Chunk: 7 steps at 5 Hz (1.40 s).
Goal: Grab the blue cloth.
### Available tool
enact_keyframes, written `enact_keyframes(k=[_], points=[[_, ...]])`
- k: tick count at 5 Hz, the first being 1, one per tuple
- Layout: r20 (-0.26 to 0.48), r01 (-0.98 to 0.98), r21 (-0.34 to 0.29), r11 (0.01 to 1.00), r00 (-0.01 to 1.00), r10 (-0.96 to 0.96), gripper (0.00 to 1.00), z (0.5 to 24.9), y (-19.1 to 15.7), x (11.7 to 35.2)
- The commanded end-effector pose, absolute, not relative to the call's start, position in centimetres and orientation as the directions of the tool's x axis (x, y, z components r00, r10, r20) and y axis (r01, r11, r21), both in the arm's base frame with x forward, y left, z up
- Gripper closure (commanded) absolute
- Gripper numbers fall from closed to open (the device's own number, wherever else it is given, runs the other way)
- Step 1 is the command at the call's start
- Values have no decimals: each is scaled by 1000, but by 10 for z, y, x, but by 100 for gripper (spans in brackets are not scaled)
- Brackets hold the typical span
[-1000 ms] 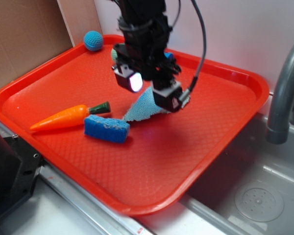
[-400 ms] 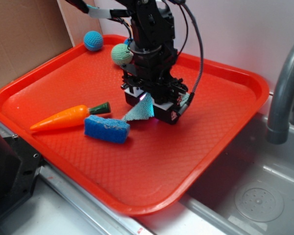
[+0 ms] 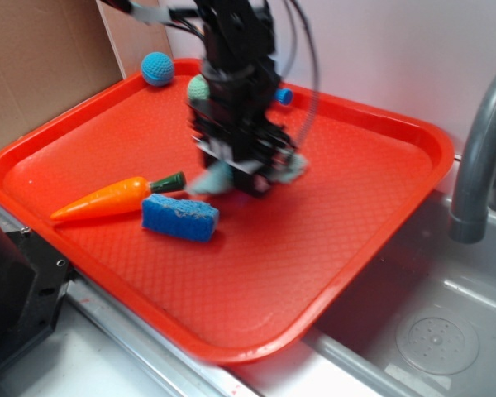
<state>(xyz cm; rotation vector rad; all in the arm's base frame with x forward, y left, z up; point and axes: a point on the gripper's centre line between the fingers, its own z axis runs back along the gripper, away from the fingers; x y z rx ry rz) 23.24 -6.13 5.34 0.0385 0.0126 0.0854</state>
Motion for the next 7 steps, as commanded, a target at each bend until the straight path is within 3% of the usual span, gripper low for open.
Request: enact_keyframes(k=[1, 2, 3, 4, 5, 6, 7], points=[[166, -261, 4, 965, 952, 256, 100, 170, -6, 202], [191, -320, 17, 947, 931, 311, 100, 209, 21, 174], [178, -259, 139, 956, 956, 234, 100, 231, 31, 164], [192, -108, 172, 979, 979, 74, 100, 242, 46, 161], [232, -64, 144, 988, 972, 30, 100, 223, 78, 166], [185, -97, 193, 976, 981, 61, 100, 210, 87, 178], [129, -121, 197, 973, 987, 97, 100, 197, 83, 178]])
